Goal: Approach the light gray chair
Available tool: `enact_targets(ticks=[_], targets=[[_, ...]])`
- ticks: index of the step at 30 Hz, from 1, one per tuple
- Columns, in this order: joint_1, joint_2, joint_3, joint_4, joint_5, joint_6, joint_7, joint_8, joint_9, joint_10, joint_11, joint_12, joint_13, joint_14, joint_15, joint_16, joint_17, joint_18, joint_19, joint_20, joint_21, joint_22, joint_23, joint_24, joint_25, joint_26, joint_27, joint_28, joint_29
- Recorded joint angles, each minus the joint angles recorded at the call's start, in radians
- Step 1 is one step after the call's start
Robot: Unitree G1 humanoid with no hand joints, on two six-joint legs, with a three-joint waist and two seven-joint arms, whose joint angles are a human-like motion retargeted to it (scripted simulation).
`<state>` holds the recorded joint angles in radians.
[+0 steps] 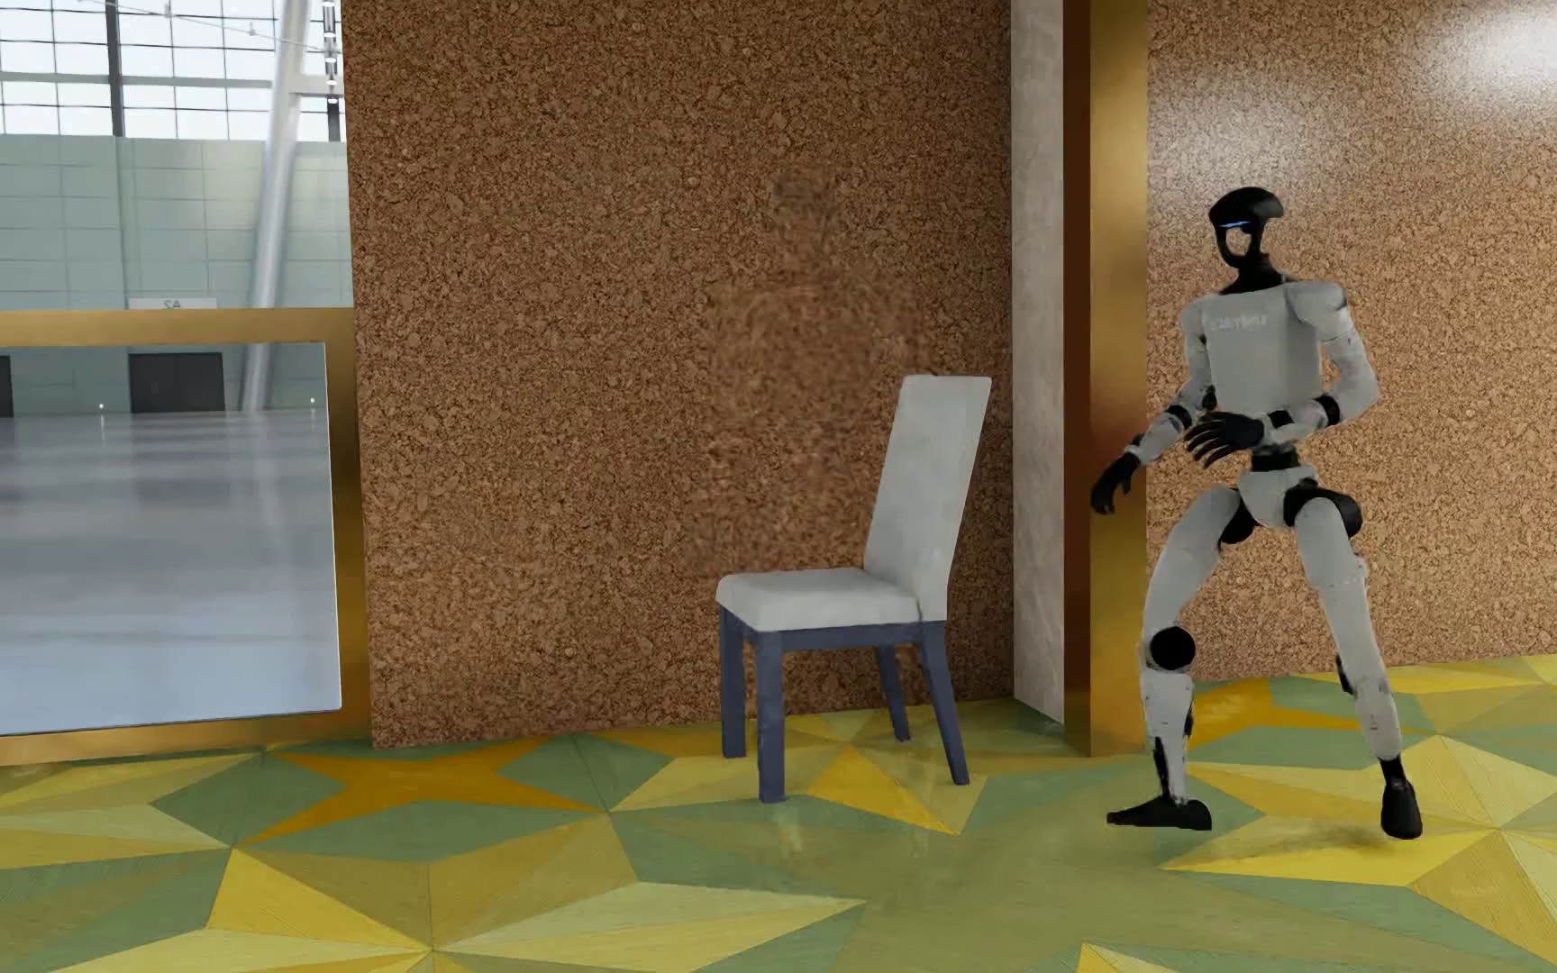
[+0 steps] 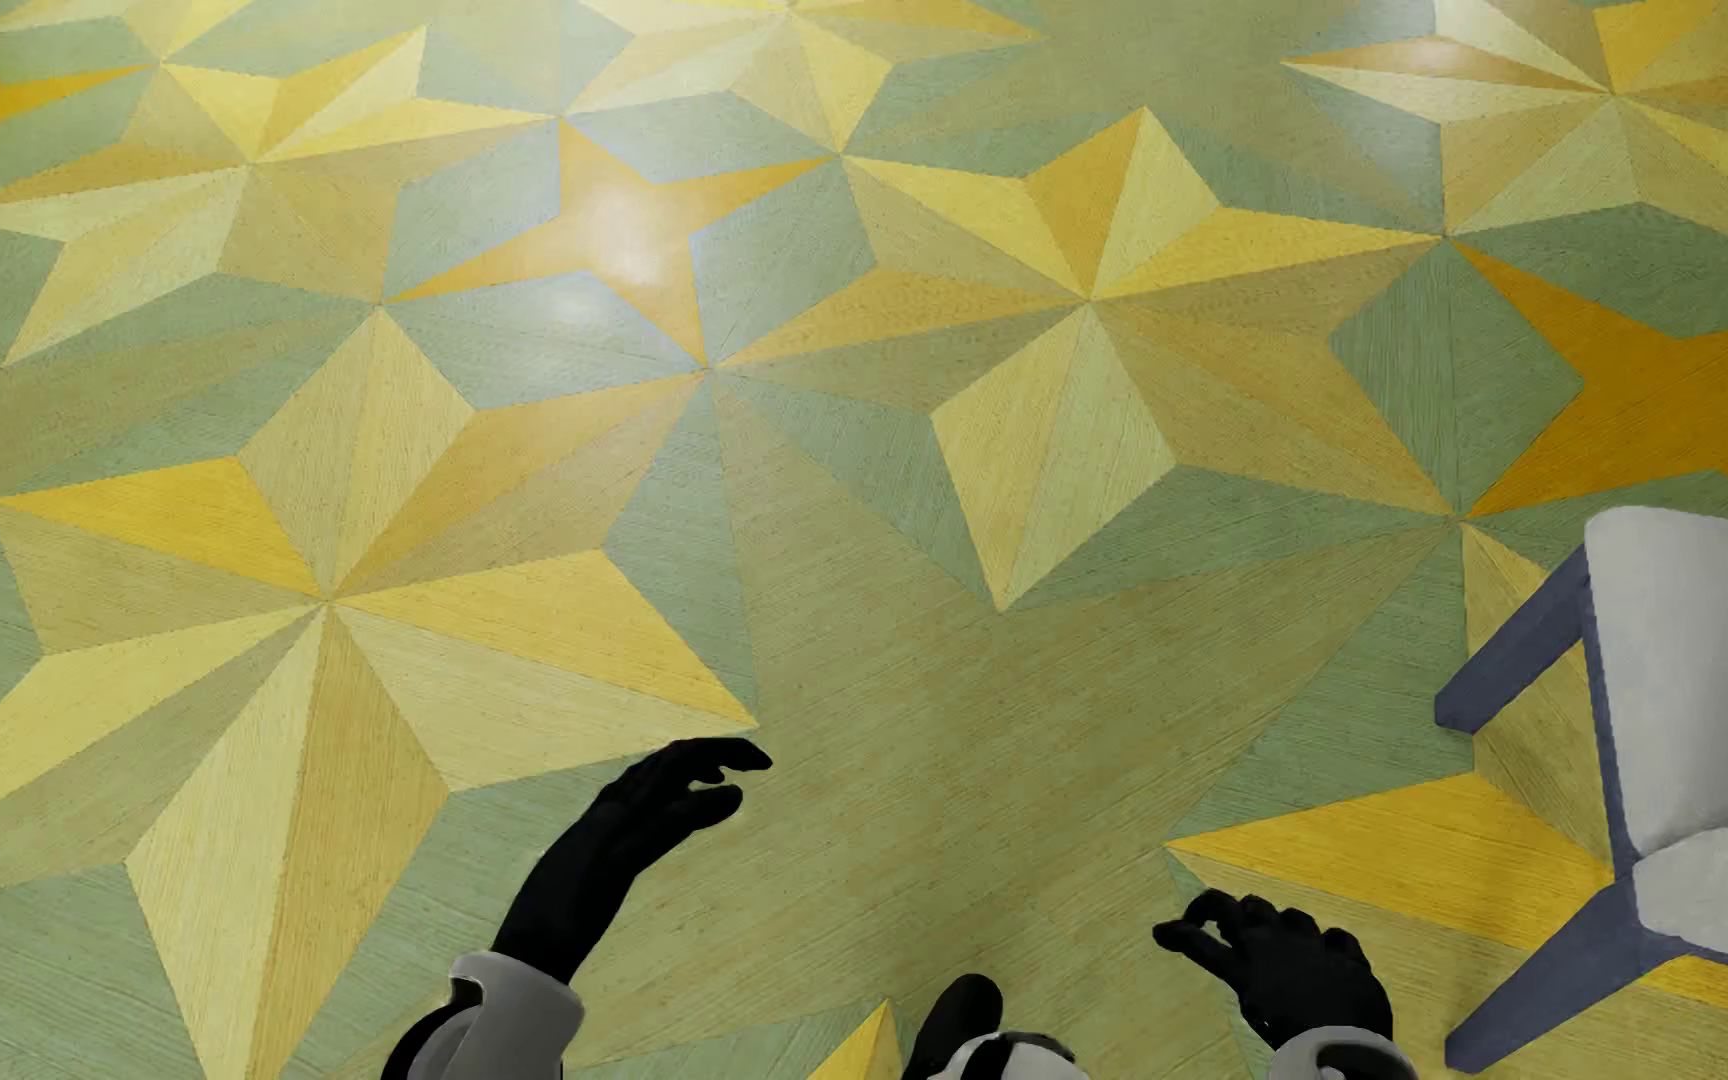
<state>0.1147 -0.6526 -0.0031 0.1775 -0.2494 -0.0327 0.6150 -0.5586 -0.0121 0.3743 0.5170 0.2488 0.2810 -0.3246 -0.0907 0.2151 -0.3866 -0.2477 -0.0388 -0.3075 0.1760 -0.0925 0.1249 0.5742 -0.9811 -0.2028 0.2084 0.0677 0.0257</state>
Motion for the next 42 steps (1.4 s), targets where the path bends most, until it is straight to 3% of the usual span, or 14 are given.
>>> enact_targets(ticks=[1,2,4,8,11,16,22,25,28,31,32,33,38,42], targets=[[0.032,0.054,-0.013,0.024,0.038,-0.003,0.006,-0.053,-0.004,0.056,-0.048,-0.007,0.048,0.026,0.038,0.010,0.035,-0.001,-0.190,0.001,-0.065,0.021,-0.028,0.052,0.022,0.008,-0.001,0.012,-0.004],[0.018,0.094,-0.023,0.093,0.069,0.000,-0.040,-0.033,-0.003,0.216,-0.026,0.004,0.096,0.117,0.000,0.016,0.079,-0.014,-0.208,0.015,-0.122,0.037,-0.050,0.111,0.051,0.011,-0.005,0.021,-0.012],[-0.125,0.153,-0.023,0.240,0.140,0.024,-0.179,0.016,0.016,0.634,0.059,0.039,0.124,0.322,-0.101,-0.022,0.143,0.194,-0.209,0.064,-0.183,0.074,-0.043,0.220,0.040,0.048,-0.005,0.046,-0.013],[-0.454,0.277,0.028,0.185,0.298,0.052,-0.361,0.226,0.033,0.874,0.003,0.176,0.013,0.221,-0.141,-0.157,0.176,0.018,-0.183,0.203,-0.132,0.122,0.029,0.214,-0.121,0.052,-0.073,0.047,0.040],[-0.560,0.377,0.059,0.231,0.369,0.061,-0.336,0.428,0.029,0.585,-0.054,0.239,-0.084,0.108,-0.175,-0.147,0.222,0.050,-0.131,0.280,-0.009,0.137,0.084,0.177,-0.015,0.084,-0.107,0.007,0.066],[-0.547,0.473,0.073,0.085,0.407,0.086,-0.817,0.745,0.019,-0.045,-0.051,0.248,-0.151,0.358,-0.258,-0.147,0.249,0.000,-0.034,0.385,0.101,0.229,0.193,0.174,0.060,0.147,-0.043,0.035,0.025],[-0.412,0.388,0.035,0.045,0.291,0.087,-0.479,0.918,0.022,0.010,0.181,0.126,-0.081,0.086,-0.200,-0.123,0.203,0.069,0.085,0.322,-0.040,0.453,0.455,0.081,0.225,0.246,0.141,0.028,-0.069],[-0.326,0.170,0.041,-0.006,0.204,0.054,-0.311,0.814,0.032,-0.020,0.487,0.023,-0.087,0.041,0.002,-0.062,0.192,0.116,0.210,0.260,-0.063,0.615,0.610,0.066,0.328,0.301,0.215,-0.009,-0.108],[-0.278,0.053,0.022,-0.049,0.005,0.021,-0.199,0.466,0.033,-0.021,0.559,-0.041,-0.063,-0.004,-0.093,-0.043,0.160,0.154,0.021,0.269,0.031,0.734,0.675,0.055,0.349,0.359,0.174,-0.014,-0.037],[-0.232,0.117,0.000,-0.063,0.076,0.012,-0.121,0.208,0.019,-0.030,0.258,-0.053,-0.018,-0.037,-0.133,-0.067,0.154,0.166,0.048,0.336,0.074,0.795,0.669,0.050,0.349,0.405,0.147,0.016,0.040],[-0.207,0.173,0.000,-0.066,0.098,0.011,-0.094,0.097,0.012,-0.050,0.135,-0.049,-0.010,-0.043,-0.093,-0.069,0.157,0.164,-0.097,0.338,0.080,0.798,0.659,0.059,0.341,0.402,0.145,0.015,0.056],[-0.185,0.239,0.000,-0.067,0.106,0.012,-0.074,-0.003,0.006,-0.063,0.042,-0.044,-0.003,-0.054,-0.137,-0.067,0.163,0.159,-0.130,0.331,0.077,0.799,0.649,0.070,0.335,0.392,0.146,0.006,0.062],[-0.250,0.350,0.003,0.028,0.177,0.037,-0.097,0.050,0.006,0.242,-0.083,0.002,-0.041,-0.012,-0.165,-0.122,0.189,0.107,-0.106,0.415,0.067,0.751,0.615,0.052,0.293,0.382,0.146,0.005,0.014],[-0.503,0.383,0.042,0.117,0.194,0.055,-0.310,0.089,0.022,0.711,-0.070,0.031,-0.105,0.098,-0.199,-0.139,0.186,0.074,-0.076,0.441,0.074,0.696,0.525,0.075,0.260,0.377,0.104,-0.010,-0.027]])
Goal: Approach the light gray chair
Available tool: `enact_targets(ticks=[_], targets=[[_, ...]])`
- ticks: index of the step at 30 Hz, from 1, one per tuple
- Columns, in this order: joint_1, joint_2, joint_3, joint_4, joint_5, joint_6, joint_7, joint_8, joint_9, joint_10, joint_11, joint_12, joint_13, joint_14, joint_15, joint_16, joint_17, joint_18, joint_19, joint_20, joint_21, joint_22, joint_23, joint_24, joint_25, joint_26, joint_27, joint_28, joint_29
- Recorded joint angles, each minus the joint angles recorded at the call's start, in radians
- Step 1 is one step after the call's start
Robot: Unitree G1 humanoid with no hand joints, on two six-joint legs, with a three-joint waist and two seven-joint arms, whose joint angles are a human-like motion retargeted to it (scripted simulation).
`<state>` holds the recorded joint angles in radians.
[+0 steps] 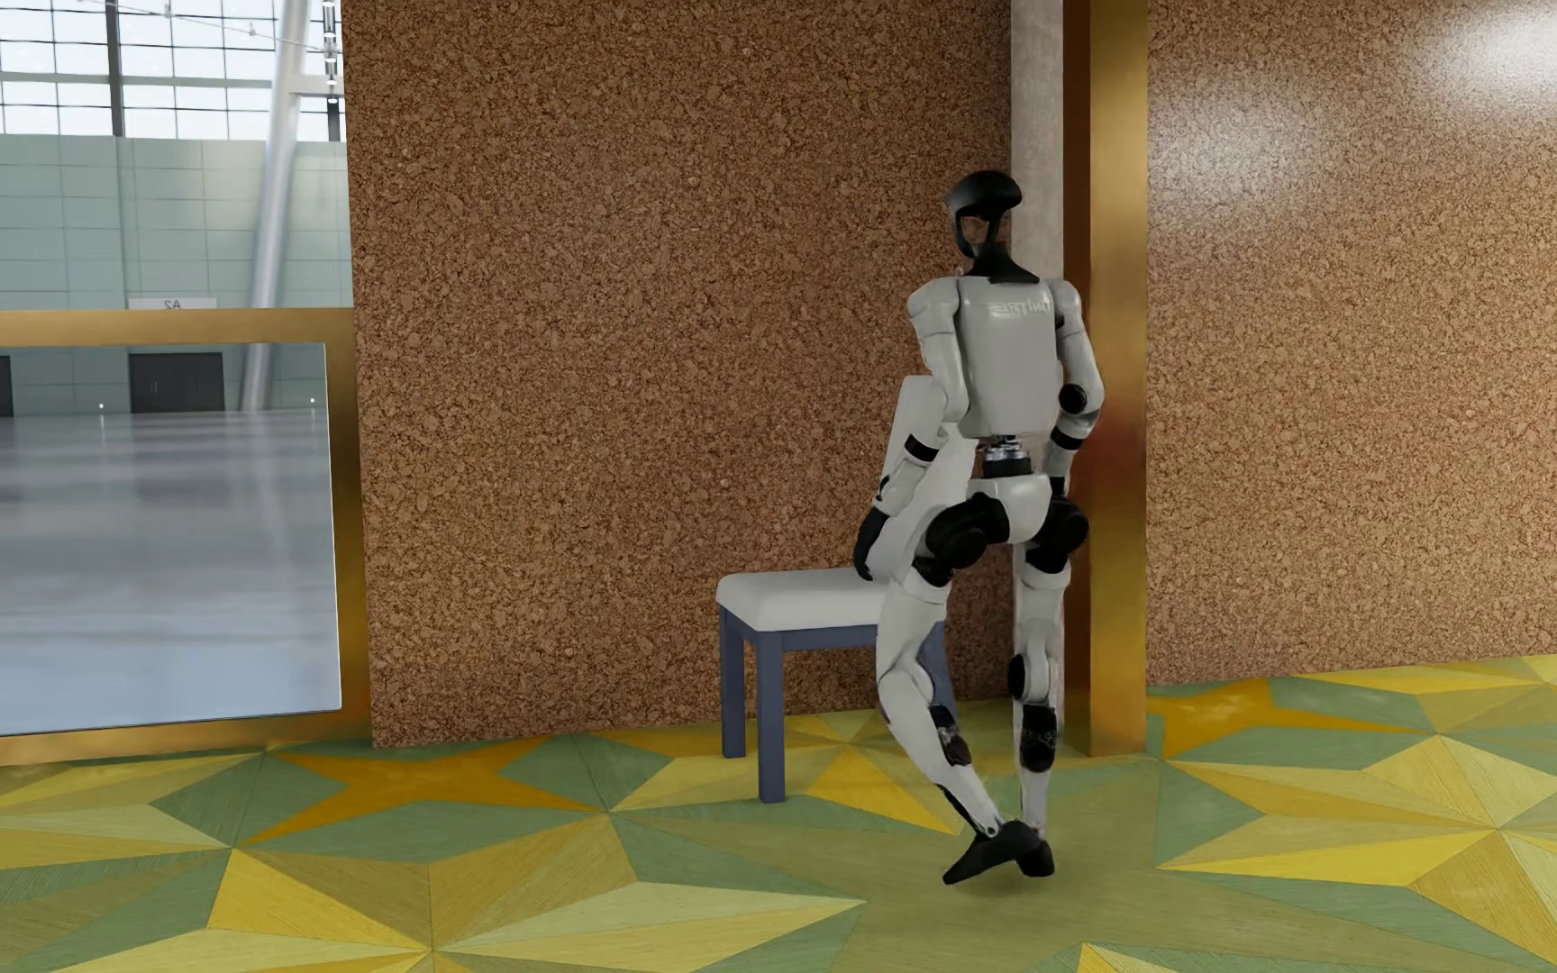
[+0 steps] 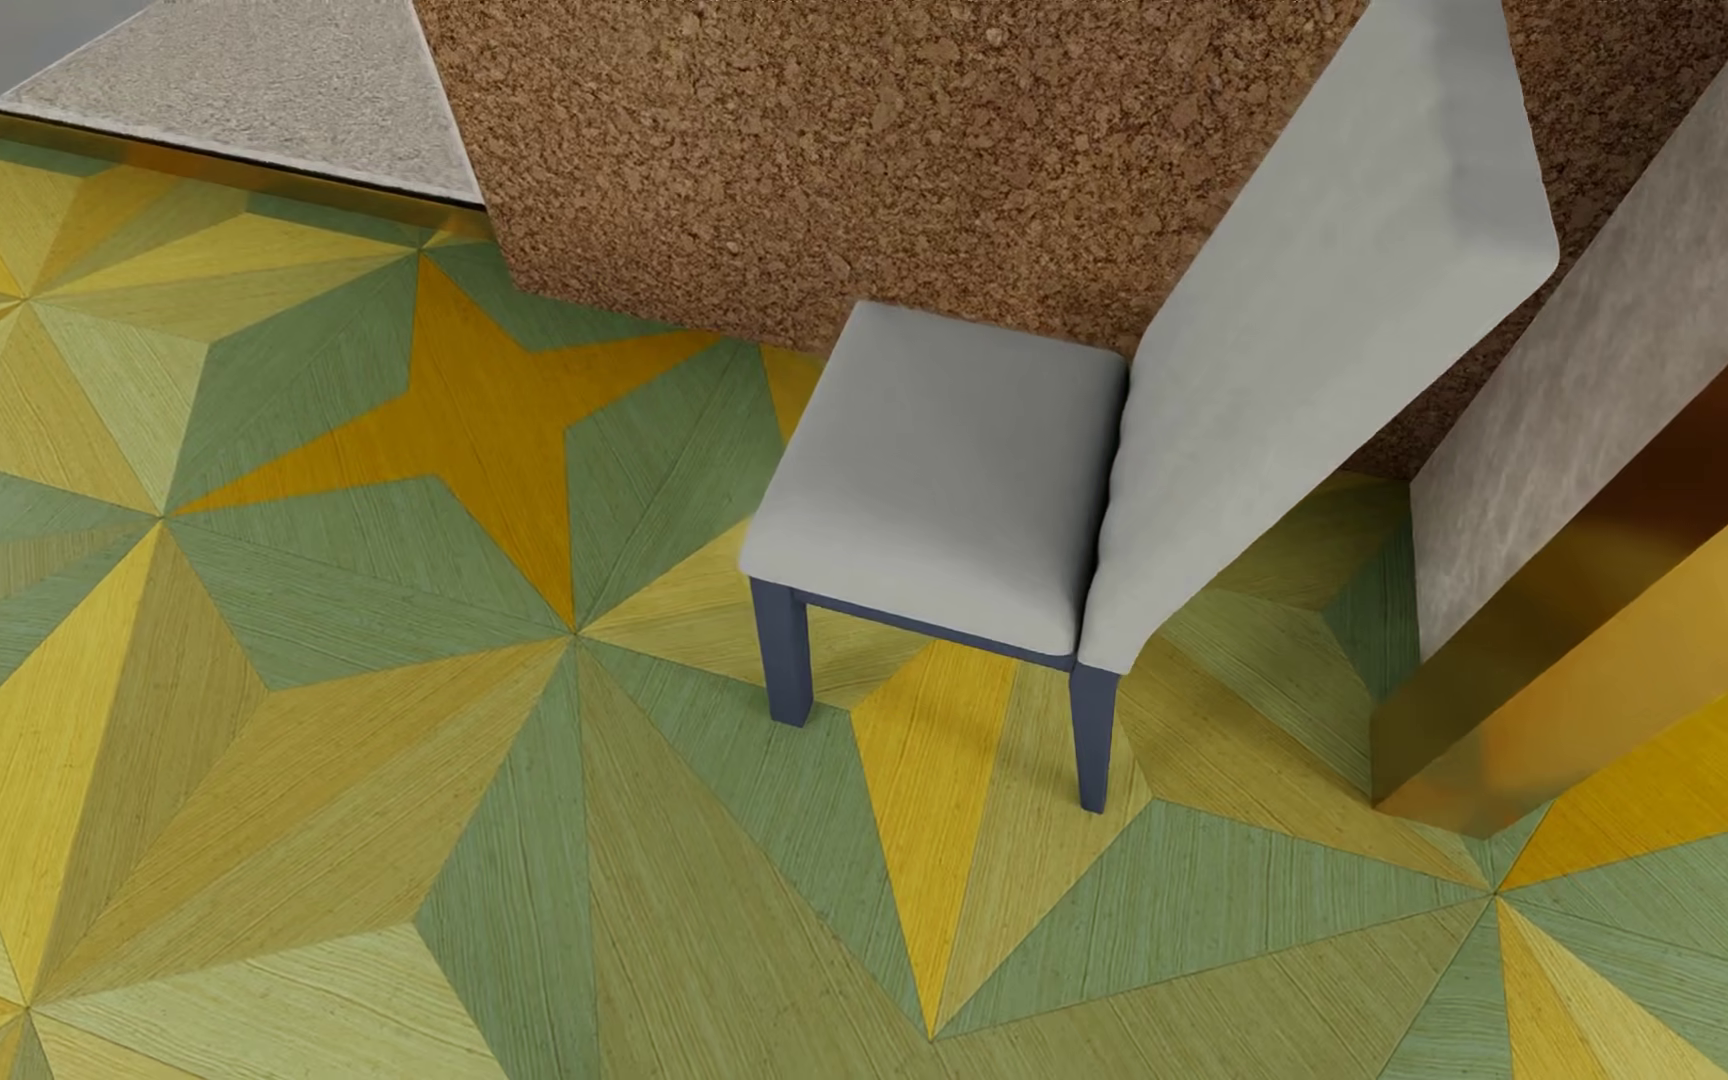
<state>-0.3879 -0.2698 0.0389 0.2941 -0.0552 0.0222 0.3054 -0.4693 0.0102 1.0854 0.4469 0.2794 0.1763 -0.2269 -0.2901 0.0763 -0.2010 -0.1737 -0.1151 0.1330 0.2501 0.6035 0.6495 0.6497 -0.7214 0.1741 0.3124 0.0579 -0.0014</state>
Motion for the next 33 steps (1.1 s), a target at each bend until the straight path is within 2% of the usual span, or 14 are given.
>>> enact_targets(ticks=[1,2,5,7,9,13,17,20,23,24,27,28,30,33], targets=[[-0.037,0.012,0.005,0.014,-0.001,0.004,-0.039,0.010,0.002,0.019,-0.002,0.015,-0.018,-0.004,-0.003,-0.002,0.000,-0.039,0.012,0.016,-0.009,-0.003,-0.014,-0.002,0.006,0.003,-0.008,-0.002,-0.019],[-0.056,0.024,0.008,0.039,-0.003,0.006,-0.057,0.020,0.002,-0.010,-0.007,0.023,-0.031,-0.010,-0.003,-0.007,0.001,-0.043,0.024,0.027,-0.017,0.001,-0.029,-0.001,0.011,0.010,-0.013,-0.006,-0.034],[-0.052,0.048,0.018,0.110,-0.005,0.013,-0.077,0.070,-0.002,-0.262,-0.018,0.045,-0.055,-0.030,-0.004,-0.013,-0.003,0.004,0.061,0.049,-0.017,0.004,-0.093,0.004,-0.005,0.014,-0.030,-0.037,-0.050],[-0.020,0.057,0.027,0.036,-0.010,0.013,-0.252,0.123,-0.005,-0.477,-0.018,0.059,-0.064,-0.010,-0.006,-0.026,-0.003,-0.068,0.085,0.074,-0.007,-0.001,-0.122,-0.009,-0.009,0.018,-0.041,-0.040,-0.048],[0.044,0.069,0.022,-0.045,-0.033,0.013,-0.407,0.166,-0.008,-0.613,-0.020,0.062,-0.061,0.005,-0.002,-0.040,-0.008,-0.075,0.114,0.079,0.001,0.003,-0.128,-0.009,-0.016,0.023,-0.034,-0.035,-0.038],[0.106,0.063,0.002,-0.097,-0.110,0.018,-0.289,0.229,-0.006,-0.619,0.016,0.032,-0.018,-0.080,0.013,-0.029,-0.011,0.014,0.180,0.001,-0.005,0.023,-0.104,0.045,-0.034,0.018,-0.001,-0.055,-0.027],[0.136,0.025,-0.006,-0.187,-0.207,-0.003,-0.207,0.312,0.003,-0.618,0.055,0.001,0.017,-0.114,0.045,-0.024,-0.034,0.073,0.228,-0.058,0.036,-0.006,-0.052,0.055,-0.072,-0.001,0.018,-0.030,0.052],[0.152,-0.014,-0.007,-0.249,-0.264,-0.026,-0.144,0.374,0.009,-0.633,0.069,-0.019,0.028,-0.127,0.081,-0.032,-0.042,0.119,0.232,-0.062,0.054,-0.025,-0.030,0.015,-0.075,0.007,0.024,-0.010,0.087],[0.154,-0.046,-0.001,-0.275,-0.323,-0.047,-0.080,0.282,0.012,-0.639,0.074,-0.025,0.028,-0.138,0.110,-0.018,-0.041,0.153,0.195,-0.056,0.072,-0.010,-0.023,0.009,-0.067,-0.007,0.028,0.000,0.092],[0.153,-0.058,0.000,-0.277,-0.324,-0.052,-0.063,0.264,0.013,-0.640,0.094,-0.029,0.022,-0.141,0.093,-0.015,-0.040,0.161,0.179,-0.056,0.078,-0.006,-0.022,0.008,-0.063,-0.007,0.027,0.000,0.091],[0.155,-0.091,0.002,-0.273,-0.220,-0.062,-0.020,0.334,0.012,-0.639,0.198,-0.040,0.004,-0.143,0.007,-0.003,-0.043,0.178,0.235,-0.061,0.092,0.011,-0.027,0.011,-0.053,-0.005,0.023,-0.005,0.086],[0.157,-0.085,0.005,-0.272,-0.189,-0.066,-0.008,0.334,0.010,-0.641,0.217,-0.051,-0.005,-0.143,-0.014,-0.004,-0.044,0.182,0.218,-0.070,0.094,0.009,-0.027,0.012,-0.051,0.011,0.021,-0.009,0.083],[0.164,-0.039,0.012,-0.266,-0.200,-0.072,0.008,0.207,0.004,-0.666,0.163,-0.063,-0.015,-0.135,-0.013,0.002,-0.038,0.187,0.153,-0.078,0.097,0.009,-0.033,0.009,-0.044,0.029,0.015,-0.010,0.070],[0.165,0.010,0.003,-0.256,-0.170,-0.071,0.006,0.193,-0.003,-0.680,0.050,-0.079,-0.028,-0.128,0.014,-0.004,-0.040,0.192,0.159,-0.064,0.117,0.021,-0.033,-0.005,-0.042,0.047,0.009,-0.003,0.059]])
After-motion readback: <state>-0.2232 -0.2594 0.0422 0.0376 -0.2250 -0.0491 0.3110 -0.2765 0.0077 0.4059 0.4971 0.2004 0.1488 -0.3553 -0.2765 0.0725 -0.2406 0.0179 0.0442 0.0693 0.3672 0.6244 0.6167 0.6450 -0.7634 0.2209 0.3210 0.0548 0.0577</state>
